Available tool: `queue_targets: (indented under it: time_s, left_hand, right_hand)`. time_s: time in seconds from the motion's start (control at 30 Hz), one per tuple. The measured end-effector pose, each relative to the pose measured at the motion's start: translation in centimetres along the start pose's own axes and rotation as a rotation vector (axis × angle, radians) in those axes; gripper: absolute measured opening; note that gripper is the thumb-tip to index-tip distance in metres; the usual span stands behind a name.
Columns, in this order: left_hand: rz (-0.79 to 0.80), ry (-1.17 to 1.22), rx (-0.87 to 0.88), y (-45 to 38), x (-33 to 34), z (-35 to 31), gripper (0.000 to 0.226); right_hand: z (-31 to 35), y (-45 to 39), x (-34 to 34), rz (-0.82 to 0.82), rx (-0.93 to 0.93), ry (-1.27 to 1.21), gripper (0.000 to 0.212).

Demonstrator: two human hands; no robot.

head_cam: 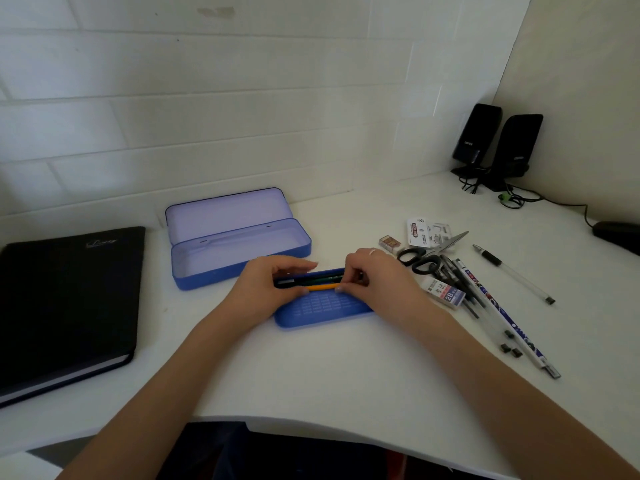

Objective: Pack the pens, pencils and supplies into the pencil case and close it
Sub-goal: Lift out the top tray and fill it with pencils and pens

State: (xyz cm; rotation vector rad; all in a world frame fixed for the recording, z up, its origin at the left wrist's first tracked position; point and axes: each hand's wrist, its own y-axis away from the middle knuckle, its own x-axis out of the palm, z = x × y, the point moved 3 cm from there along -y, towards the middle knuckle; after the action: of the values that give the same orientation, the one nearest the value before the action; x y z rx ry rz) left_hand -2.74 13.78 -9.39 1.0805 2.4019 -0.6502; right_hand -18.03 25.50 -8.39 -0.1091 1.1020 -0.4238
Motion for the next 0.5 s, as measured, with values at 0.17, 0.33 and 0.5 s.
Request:
queue_targets:
  time_s: [0.17,0.33,0.5]
  left_hand:
    - [-0.043,-0.016,-0.016,-0.1,-0.2,0.0,0.035]
    - [-0.038,-0.009,-0.024,-0.1,-0.2,0.1,0.032]
    - [-0.037,-0.008,-0.032,-0.2,-0.1,0.2,0.03]
  right_hand:
    - [-0.1,0.0,-1.2,-0.049,0.038,0.087,0.012]
    - [-4.5,0.7,-6.6,-0.198,0.405,0.145,0.015]
    - [-8.9,2.9,-10.3,-0.238,0.659,0.154,0.016]
